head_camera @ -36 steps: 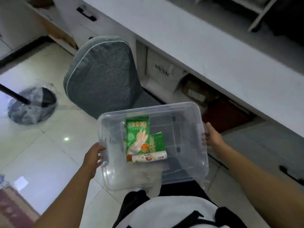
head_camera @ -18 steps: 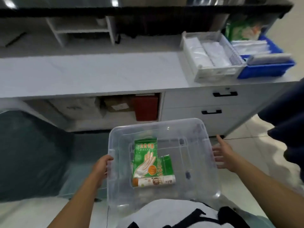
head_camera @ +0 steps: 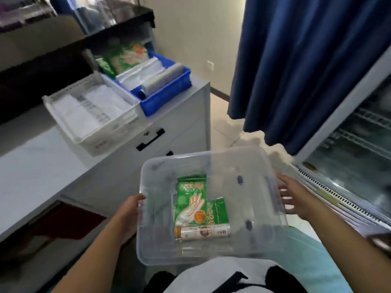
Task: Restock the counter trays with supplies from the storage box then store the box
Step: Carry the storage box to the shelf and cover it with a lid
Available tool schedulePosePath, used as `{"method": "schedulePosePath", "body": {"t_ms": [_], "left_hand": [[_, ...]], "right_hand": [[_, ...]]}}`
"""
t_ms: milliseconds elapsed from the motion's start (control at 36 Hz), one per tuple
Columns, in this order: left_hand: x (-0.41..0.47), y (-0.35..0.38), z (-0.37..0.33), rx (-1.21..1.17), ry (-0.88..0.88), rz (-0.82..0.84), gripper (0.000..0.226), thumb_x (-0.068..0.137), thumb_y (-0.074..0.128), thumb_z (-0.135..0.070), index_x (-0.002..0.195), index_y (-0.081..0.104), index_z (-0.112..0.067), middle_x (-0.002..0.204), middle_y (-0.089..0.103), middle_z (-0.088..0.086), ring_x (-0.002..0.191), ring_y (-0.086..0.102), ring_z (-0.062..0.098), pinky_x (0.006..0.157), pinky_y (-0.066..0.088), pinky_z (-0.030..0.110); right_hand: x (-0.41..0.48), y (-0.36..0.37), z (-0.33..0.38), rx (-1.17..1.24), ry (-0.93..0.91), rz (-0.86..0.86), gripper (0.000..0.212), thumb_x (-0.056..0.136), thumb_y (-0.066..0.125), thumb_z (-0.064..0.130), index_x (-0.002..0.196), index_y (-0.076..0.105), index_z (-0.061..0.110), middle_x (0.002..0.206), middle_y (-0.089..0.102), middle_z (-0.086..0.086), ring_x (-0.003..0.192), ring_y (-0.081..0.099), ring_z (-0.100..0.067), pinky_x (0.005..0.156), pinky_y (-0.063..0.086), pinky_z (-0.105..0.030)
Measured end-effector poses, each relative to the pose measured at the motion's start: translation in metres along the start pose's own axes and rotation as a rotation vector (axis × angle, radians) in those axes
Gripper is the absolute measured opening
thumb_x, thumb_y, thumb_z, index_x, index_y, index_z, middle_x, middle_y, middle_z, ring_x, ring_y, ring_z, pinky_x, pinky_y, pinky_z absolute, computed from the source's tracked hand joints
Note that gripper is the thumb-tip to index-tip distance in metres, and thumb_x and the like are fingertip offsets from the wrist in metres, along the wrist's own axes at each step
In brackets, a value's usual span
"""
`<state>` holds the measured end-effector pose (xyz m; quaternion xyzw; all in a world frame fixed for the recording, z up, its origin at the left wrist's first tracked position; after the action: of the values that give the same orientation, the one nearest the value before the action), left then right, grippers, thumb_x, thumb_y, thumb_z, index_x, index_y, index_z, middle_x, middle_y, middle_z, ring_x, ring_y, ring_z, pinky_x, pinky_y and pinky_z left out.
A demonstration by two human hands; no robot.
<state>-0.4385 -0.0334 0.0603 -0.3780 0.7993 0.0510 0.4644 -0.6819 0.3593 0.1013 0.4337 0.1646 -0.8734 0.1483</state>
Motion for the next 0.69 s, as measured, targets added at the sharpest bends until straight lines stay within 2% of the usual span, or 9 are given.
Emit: {"method": "schedulePosePath", "body": {"t_ms": [111, 278, 417, 472, 500, 556, 611, 639, 694], "left_hand": [[0.017, 0.060, -0.057, 0.164, 0.056, 0.064, 0.020, 0.090, 0.058, -0.030, 0.084, 0.058, -0.011, 0.070, 0.047, 0.009, 0.061, 0.046, 0.023, 0.059, 0.039, 0.032], [0.047, 0.145, -0.141, 0.337, 0.136, 0.160, 0.027, 0.088, 0.060, -0.030, 0.100, 0.060, -0.006, 0.087, 0.056, 0.011, 0.076, 0.054, 0.026, 0.067, 0.044, 0.033], [0.075, 0.222, -0.211, 0.424, 0.144, 0.223, 0.021, 0.089, 0.059, -0.028, 0.076, 0.050, -0.013, 0.070, 0.045, 0.006, 0.057, 0.039, 0.019, 0.055, 0.031, 0.027], [0.087, 0.250, -0.235, 0.473, 0.134, 0.247, 0.021, 0.089, 0.059, -0.030, 0.079, 0.051, -0.013, 0.071, 0.042, 0.007, 0.057, 0.036, 0.019, 0.055, 0.028, 0.027], [0.093, 0.262, -0.247, 0.488, 0.133, 0.269, 0.021, 0.089, 0.059, -0.031, 0.087, 0.055, -0.010, 0.075, 0.045, 0.009, 0.060, 0.039, 0.019, 0.056, 0.030, 0.027], [0.107, 0.285, -0.271, 0.473, 0.167, 0.295, 0.037, 0.090, 0.060, -0.029, 0.114, 0.059, 0.000, 0.100, 0.058, 0.019, 0.079, 0.057, 0.028, 0.070, 0.045, 0.031], [0.122, 0.307, -0.300, 0.465, 0.208, 0.292, 0.050, 0.089, 0.062, -0.026, 0.128, 0.054, 0.004, 0.131, 0.056, 0.026, 0.116, 0.057, 0.039, 0.096, 0.047, 0.043], [0.125, 0.317, -0.315, 0.468, 0.231, 0.298, 0.049, 0.089, 0.062, -0.025, 0.128, 0.055, 0.004, 0.135, 0.054, 0.026, 0.122, 0.054, 0.040, 0.101, 0.045, 0.046], [0.131, 0.336, -0.347, 0.479, 0.272, 0.313, 0.047, 0.089, 0.061, -0.023, 0.127, 0.057, 0.004, 0.133, 0.056, 0.024, 0.121, 0.054, 0.041, 0.097, 0.047, 0.046]], "right_hand": [[0.001, -0.043, -0.001, 0.134, 0.024, -0.083, 0.052, 0.086, 0.058, 0.058, 0.108, 0.064, 0.011, 0.101, 0.064, -0.013, 0.089, 0.061, -0.031, 0.068, 0.048, -0.036], [0.013, -0.088, -0.005, 0.329, 0.074, -0.218, 0.044, 0.087, 0.060, 0.052, 0.109, 0.064, 0.014, 0.096, 0.063, -0.008, 0.083, 0.059, -0.027, 0.066, 0.045, -0.033], [0.025, -0.099, 0.014, 0.461, 0.137, -0.324, 0.034, 0.086, 0.062, 0.049, 0.094, 0.064, 0.016, 0.090, 0.061, -0.006, 0.076, 0.055, -0.023, 0.066, 0.044, -0.030], [0.031, -0.097, 0.033, 0.485, 0.134, -0.357, 0.029, 0.087, 0.062, 0.045, 0.091, 0.062, 0.016, 0.086, 0.058, -0.006, 0.073, 0.053, -0.023, 0.063, 0.042, -0.030], [0.034, -0.094, 0.044, 0.499, 0.127, -0.380, 0.028, 0.088, 0.061, 0.043, 0.092, 0.061, 0.015, 0.084, 0.058, -0.006, 0.071, 0.053, -0.022, 0.061, 0.041, -0.029], [0.037, -0.088, 0.073, 0.540, 0.095, -0.431, 0.024, 0.091, 0.060, 0.038, 0.094, 0.060, 0.014, 0.080, 0.057, -0.007, 0.068, 0.052, -0.022, 0.059, 0.039, -0.029], [0.044, -0.084, 0.100, 0.556, 0.067, -0.479, 0.022, 0.092, 0.060, 0.034, 0.098, 0.061, 0.013, 0.080, 0.057, -0.007, 0.067, 0.052, -0.022, 0.058, 0.039, -0.029], [0.047, -0.083, 0.112, 0.556, 0.062, -0.504, 0.023, 0.092, 0.061, 0.034, 0.101, 0.061, 0.013, 0.080, 0.057, -0.007, 0.067, 0.052, -0.022, 0.058, 0.039, -0.029], [0.054, -0.083, 0.131, 0.565, 0.054, -0.558, 0.027, 0.090, 0.064, 0.036, 0.106, 0.062, 0.015, 0.083, 0.057, -0.008, 0.068, 0.050, -0.021, 0.061, 0.039, -0.029]]}}
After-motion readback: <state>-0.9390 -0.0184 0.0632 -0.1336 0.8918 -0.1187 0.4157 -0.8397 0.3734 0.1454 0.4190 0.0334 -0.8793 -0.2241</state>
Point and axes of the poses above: each hand's wrist, its own x-axis towards the middle knuckle, its own y-axis out of the palm, z = x × y, the point moved 1 cm from there along x, towards the middle knuckle
